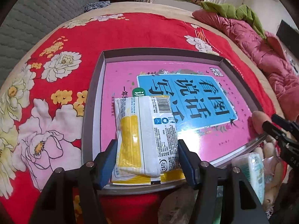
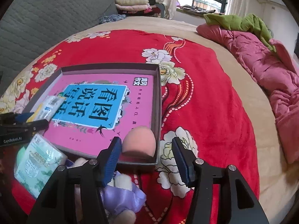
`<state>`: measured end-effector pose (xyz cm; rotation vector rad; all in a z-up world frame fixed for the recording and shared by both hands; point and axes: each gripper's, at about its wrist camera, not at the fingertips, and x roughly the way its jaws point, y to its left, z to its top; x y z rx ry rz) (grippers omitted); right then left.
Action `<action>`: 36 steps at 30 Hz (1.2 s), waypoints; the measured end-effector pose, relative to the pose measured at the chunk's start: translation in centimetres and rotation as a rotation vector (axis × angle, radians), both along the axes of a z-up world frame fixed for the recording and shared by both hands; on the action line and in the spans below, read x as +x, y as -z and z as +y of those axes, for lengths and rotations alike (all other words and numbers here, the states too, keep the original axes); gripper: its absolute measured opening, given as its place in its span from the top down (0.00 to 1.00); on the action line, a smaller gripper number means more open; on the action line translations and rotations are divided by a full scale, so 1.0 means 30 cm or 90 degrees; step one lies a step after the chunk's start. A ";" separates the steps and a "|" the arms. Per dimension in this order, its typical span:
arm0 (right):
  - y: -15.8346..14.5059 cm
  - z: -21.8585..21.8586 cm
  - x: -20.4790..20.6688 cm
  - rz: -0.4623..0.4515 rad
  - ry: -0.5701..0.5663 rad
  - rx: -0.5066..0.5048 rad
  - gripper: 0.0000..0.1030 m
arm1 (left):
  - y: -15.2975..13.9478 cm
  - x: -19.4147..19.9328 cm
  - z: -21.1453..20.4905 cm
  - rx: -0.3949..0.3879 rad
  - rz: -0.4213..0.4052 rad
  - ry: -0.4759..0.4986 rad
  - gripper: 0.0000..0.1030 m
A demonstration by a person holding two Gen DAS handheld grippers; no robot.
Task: Organize soft objects
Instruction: 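Carry the snack bag and pink sponge into the pink box with both tools, then open the left tool on the snack bag while the right tool drops the sponge in the box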
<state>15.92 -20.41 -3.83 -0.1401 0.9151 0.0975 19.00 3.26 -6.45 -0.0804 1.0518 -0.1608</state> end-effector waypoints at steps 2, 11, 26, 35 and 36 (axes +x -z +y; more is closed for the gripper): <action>-0.001 0.008 0.001 -0.001 -0.003 -0.003 0.43 | -0.006 -0.002 0.008 -0.014 0.001 -0.002 0.39; 0.002 0.006 -0.001 0.006 0.009 0.001 0.41 | -0.074 -0.034 0.080 -0.086 -0.037 -0.033 0.38; -0.014 0.005 -0.022 0.006 0.001 0.008 0.40 | -0.148 -0.122 0.090 -0.093 -0.075 -0.049 0.38; -0.041 0.010 -0.040 -0.007 -0.006 0.020 0.40 | -0.161 -0.164 0.089 -0.076 -0.073 -0.055 0.38; -0.044 0.009 -0.043 -0.009 -0.006 0.022 0.40 | -0.162 -0.169 0.089 -0.075 -0.072 -0.056 0.38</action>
